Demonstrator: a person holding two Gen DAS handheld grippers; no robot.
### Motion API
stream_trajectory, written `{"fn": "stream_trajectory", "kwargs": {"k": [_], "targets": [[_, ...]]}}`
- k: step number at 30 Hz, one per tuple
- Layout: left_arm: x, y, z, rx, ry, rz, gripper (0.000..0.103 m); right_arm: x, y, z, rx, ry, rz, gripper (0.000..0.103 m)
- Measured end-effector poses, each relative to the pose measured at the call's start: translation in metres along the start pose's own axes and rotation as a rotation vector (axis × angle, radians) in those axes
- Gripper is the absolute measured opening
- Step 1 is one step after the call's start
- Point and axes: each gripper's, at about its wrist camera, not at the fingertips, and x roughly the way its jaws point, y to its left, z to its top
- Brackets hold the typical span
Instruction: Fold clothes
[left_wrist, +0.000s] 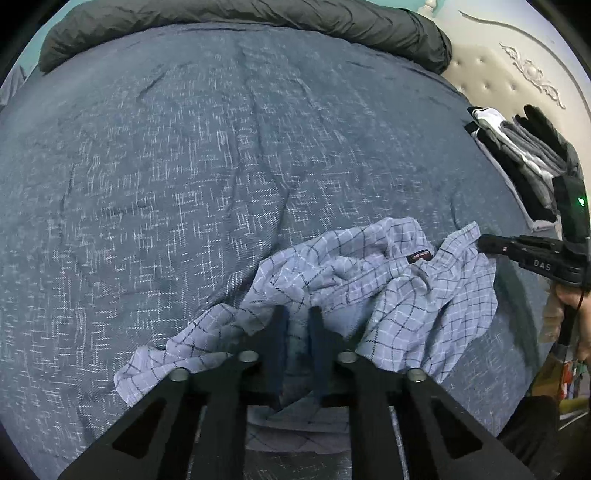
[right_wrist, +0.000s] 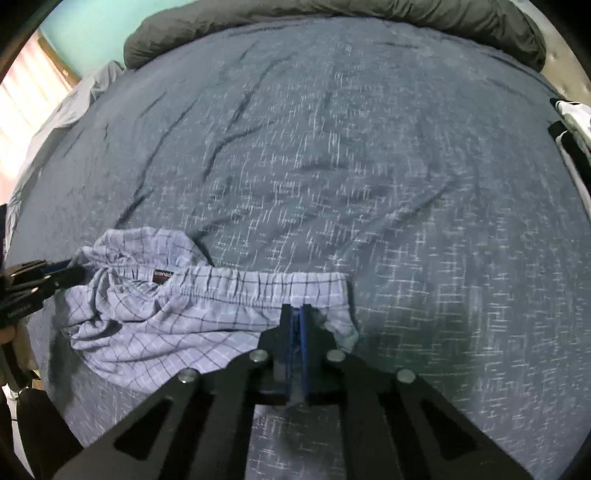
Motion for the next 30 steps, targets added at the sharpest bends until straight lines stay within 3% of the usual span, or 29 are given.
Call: {"fn": "stream_trajectory", "kwargs": {"k": [8,17,22,30], "targets": [[-0.037,0.013,0.005,-0.041,-0.098,-0.026,0.002,-0.028,-0.021,-0.004,0.032,-0.082,-0.003,0.001],[-0.094,0.041,0.032,-0.178,-0.22,-0.123,0.002,-0.075,-0.036,0.0,0.047,-0.261,0.003,0.001],[-0.089,0.045,0.036,-0.212,-0.194,-0.102,0.002,-0.076,-0.031,0.008,0.038,-0.297,0.027,0.001],[-0.044,0.064,0.015,-0.303,-0.09,-0.093,0.006,-0.048,-0.013,-0.003,-0.055,-0.207,0.032,0.001]]}}
